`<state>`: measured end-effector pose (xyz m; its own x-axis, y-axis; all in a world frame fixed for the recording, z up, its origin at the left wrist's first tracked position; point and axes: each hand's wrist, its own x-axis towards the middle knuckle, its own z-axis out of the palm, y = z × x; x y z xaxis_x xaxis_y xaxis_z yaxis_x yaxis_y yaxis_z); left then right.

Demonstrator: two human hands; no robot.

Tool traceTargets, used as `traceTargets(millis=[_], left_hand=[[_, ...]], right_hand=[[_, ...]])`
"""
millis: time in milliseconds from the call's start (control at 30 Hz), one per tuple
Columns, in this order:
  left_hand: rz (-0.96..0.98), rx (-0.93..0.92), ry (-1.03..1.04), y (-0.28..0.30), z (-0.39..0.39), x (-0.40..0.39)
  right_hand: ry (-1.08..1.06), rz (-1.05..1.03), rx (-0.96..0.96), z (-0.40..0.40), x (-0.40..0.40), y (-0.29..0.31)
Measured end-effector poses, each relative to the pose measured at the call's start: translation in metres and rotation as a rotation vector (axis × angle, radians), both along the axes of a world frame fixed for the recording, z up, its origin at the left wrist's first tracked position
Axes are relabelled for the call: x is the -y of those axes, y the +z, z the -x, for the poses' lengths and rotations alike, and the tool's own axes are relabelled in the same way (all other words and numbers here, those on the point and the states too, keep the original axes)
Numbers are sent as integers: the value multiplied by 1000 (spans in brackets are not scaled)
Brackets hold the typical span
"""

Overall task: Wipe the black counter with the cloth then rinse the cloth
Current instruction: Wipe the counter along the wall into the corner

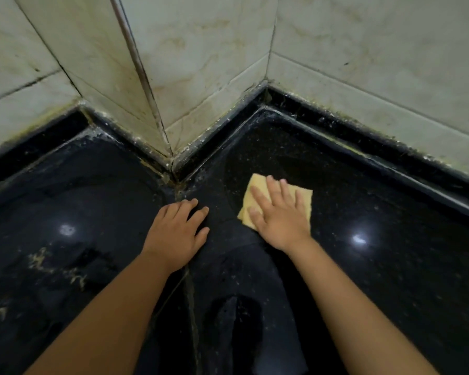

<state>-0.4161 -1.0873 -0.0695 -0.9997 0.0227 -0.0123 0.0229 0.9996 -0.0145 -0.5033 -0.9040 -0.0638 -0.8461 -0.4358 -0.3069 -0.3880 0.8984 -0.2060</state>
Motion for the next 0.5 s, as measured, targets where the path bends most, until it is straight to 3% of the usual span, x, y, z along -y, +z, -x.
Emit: traceTargets(millis=[133, 300, 367, 433, 500], left_hand=[[0, 5, 0, 0, 0, 0], [-11, -33, 1, -7, -3, -1], [-17, -55, -8, -11, -2, 0], [-26, -81, -7, -12, -3, 0], [-50, -111, -7, -14, -4, 0]], right_hand=[[169, 45, -26, -50, -2, -6], [308, -110, -72, -64, -58, -3], [257, -109, -64, -28, -79, 4], [34, -97, 18, 17, -87, 8], [-93, -69, -19, 54, -79, 10]])
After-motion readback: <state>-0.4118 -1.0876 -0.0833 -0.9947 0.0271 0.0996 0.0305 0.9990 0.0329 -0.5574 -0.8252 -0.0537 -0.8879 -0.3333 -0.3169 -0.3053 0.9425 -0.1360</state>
